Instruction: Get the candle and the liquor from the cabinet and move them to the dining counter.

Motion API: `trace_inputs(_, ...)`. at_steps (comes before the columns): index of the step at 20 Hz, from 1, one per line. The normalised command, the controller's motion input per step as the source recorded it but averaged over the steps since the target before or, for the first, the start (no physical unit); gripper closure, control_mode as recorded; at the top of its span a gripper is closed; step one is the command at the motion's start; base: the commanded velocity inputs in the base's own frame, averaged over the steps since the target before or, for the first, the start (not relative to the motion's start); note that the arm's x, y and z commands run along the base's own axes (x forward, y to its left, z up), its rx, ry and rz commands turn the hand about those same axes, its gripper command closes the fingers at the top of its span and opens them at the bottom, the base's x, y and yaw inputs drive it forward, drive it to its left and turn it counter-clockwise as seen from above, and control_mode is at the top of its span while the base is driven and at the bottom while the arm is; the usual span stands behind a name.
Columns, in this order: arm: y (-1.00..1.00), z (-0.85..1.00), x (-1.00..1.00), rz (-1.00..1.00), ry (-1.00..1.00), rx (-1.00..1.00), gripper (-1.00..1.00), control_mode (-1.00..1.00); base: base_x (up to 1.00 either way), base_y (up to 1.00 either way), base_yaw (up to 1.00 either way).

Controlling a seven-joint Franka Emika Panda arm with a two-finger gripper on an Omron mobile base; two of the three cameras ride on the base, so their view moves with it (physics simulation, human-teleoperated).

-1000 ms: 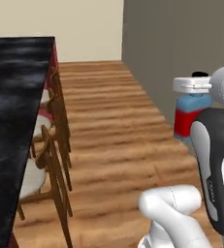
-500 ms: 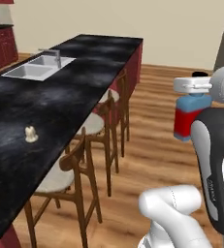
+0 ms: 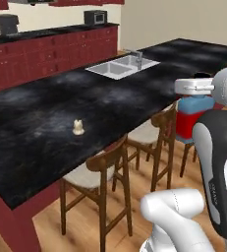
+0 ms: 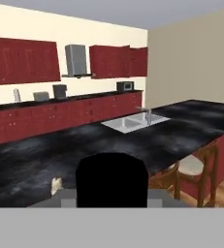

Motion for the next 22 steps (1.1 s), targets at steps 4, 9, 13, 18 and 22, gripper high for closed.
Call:
trace_inputs(4,0.00,0.00,0.00,0.00,0.00,0.00,1.00,1.00,0.33,-0.64,0.71)
trace_inputs(9,0.00,0.00,0.00,0.00,0.00,0.00,1.00,1.00,0.25,-0.88,0.60)
trace_inputs(13,0.00,0.00,0.00,0.00,0.00,0.00,1.00,1.00,0.18,-1.00,0.54)
trace_inputs(18,0.00,0.00,0.00,0.00,0.00,0.00,1.00,1.00,0.23,-0.98,0.49)
trace_inputs(22,0.00,0.00,0.00,0.00,0.00,0.00,1.00,1.00,0.25,-0.68,0.18)
